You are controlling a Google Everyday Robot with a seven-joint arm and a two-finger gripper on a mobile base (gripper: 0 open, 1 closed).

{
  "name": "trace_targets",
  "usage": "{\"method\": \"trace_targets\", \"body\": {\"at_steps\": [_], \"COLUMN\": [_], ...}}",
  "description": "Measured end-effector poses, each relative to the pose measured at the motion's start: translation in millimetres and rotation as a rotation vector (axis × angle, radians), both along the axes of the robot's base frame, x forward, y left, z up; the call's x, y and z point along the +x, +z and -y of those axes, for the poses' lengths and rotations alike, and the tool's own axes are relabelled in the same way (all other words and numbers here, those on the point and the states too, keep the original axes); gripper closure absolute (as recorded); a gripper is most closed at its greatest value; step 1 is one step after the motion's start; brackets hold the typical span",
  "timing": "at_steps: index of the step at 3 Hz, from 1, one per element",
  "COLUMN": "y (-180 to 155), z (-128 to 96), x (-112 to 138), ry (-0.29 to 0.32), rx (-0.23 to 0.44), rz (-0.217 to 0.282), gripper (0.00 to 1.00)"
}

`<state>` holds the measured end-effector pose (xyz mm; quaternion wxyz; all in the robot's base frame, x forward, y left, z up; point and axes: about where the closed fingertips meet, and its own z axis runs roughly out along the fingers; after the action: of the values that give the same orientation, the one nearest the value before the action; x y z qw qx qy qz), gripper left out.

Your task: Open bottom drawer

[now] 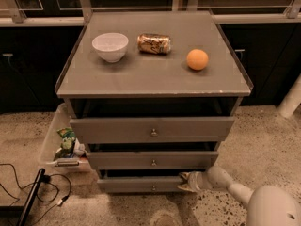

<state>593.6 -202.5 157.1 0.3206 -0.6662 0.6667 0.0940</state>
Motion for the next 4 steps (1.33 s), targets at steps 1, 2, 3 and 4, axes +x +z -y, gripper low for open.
{"method": "trace_targets", "body": {"at_steps": [1, 2, 3, 4], "y": [10.7, 15.2, 15.2, 12.3], "z": [4.5, 7.2, 7.2, 5.7], "x": [-1.4, -2.5, -2.5, -4.1], "ry": [-0.007, -0.008, -0.008, -0.006], "rx": [-0.001, -0.001, -0.001, 0.009], "rz": [0.000, 0.002, 0.002, -0.004], "gripper": [0.88, 0.86, 0.62, 0.39]}}
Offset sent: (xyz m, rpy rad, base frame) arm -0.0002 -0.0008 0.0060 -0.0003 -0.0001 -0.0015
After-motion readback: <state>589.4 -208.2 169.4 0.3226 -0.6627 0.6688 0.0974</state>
